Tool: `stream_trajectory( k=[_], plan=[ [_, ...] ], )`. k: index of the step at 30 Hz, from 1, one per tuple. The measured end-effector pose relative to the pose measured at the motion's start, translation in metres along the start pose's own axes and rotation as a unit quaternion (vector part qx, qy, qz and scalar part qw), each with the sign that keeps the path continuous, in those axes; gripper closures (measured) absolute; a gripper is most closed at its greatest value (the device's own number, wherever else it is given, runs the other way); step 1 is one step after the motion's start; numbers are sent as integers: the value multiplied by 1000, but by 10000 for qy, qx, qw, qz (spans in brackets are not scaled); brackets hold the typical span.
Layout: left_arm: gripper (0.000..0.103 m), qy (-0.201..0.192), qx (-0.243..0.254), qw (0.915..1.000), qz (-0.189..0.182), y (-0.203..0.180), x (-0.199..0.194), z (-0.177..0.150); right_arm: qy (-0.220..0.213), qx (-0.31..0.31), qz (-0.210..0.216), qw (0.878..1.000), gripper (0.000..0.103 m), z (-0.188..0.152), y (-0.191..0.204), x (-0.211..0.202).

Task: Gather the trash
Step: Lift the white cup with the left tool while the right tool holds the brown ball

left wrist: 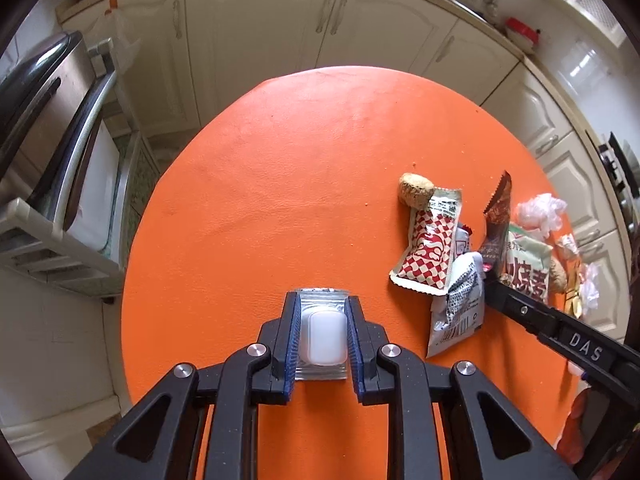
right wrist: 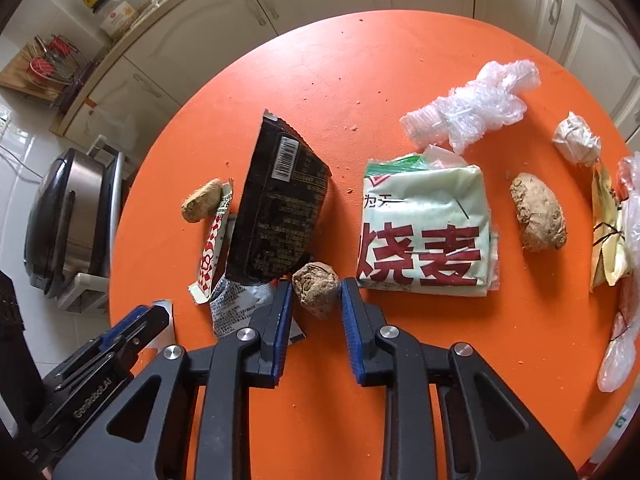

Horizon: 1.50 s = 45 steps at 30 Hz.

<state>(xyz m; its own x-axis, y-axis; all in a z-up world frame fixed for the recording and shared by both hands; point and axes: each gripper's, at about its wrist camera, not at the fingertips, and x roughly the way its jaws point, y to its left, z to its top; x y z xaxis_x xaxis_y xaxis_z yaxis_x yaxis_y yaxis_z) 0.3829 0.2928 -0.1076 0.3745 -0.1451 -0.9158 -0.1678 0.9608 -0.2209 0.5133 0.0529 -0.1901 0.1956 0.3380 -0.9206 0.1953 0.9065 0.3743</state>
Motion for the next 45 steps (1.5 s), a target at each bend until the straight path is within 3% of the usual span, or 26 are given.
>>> stream_trajectory(
  k=[11,25,26,27,35,37,40,42,45],
  plan=[
    [87,-45,68,10000,-52,-6,-11,-1,-43,286,230,9993,79,-15,-24,-17],
    [89,-358,517,9979,-161,-41,-55,-9,-639,934,445,9926,79,-42,-81,-73],
    [91,-376,578,9975,-181,-47,-58,-10,-675,976,464,9919,79,-45,-85,-77],
    [103,-384,629,9971,-195,-51,-60,-11,-721,1013,472,9911,79,-48,-89,-81],
    [103,-257,913,9947,-408,-78,-60,-16,-884,1152,484,9882,79,-65,-111,-101],
    [99,-287,925,9948,-300,-75,-59,-14,-885,1117,478,9886,79,-67,-112,-103],
    [83,-241,645,9976,11,-62,-50,-9,-855,1052,481,9896,79,-67,-108,-102],
    [60,-169,396,9990,129,-50,-42,-6,-820,996,510,9903,79,-66,-102,-99],
    [57,8,93,9997,220,-40,-26,-3,-746,892,536,9918,79,-64,-94,-92]
  ],
)
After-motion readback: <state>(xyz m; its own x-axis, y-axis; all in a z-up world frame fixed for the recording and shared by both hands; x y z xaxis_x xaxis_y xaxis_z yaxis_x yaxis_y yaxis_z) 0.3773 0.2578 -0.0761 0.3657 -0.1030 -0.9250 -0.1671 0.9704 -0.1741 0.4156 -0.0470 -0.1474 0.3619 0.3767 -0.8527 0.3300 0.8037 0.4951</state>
